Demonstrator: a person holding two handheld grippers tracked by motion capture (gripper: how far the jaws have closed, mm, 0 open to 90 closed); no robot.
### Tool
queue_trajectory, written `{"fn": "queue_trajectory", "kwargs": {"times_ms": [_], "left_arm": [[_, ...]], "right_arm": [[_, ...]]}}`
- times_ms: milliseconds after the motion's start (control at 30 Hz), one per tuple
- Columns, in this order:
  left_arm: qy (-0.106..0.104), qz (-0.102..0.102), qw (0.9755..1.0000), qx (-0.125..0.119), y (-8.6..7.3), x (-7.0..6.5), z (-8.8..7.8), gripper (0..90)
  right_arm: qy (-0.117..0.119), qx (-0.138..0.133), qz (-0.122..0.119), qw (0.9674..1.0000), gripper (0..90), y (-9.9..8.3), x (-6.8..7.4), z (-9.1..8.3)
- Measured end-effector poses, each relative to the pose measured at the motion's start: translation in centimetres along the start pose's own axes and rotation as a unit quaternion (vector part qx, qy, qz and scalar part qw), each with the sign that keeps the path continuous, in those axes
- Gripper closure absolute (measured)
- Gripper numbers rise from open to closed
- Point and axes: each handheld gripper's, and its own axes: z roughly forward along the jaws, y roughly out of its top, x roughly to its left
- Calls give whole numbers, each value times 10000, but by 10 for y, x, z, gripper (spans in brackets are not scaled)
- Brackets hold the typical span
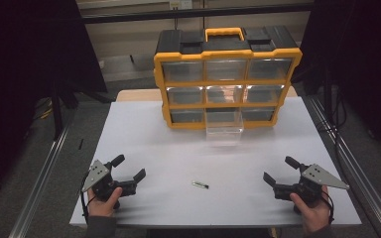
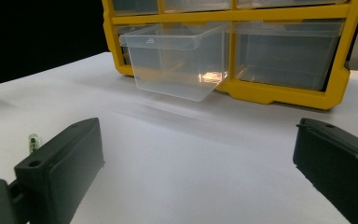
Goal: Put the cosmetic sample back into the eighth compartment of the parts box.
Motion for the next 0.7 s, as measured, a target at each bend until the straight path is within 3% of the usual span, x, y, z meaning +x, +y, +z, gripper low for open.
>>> {"fn": "queue_trajectory", "kwargs": {"times_ms": [133, 433, 467, 567, 700], "left_arm": [[15, 115, 9999, 69, 1, 0, 0, 18], [-25, 70, 10000, 43, 0, -2, 1, 18], [-38, 179, 9997, 128, 0, -1, 0, 18], [-103, 106, 9998, 98, 0, -2, 1, 18], [-94, 109, 9998, 109, -1, -3, 1, 18]], "right_arm": [[-28, -26, -15, 10000, 8, 0, 0, 0], [24, -4, -3, 10000, 3, 3, 5, 8], [24, -4, -3, 10000, 3, 3, 5, 8], [130, 111, -81, 9998, 5, 7, 10, 16], [335, 191, 35, 9992, 7, 10, 16, 25]]}}
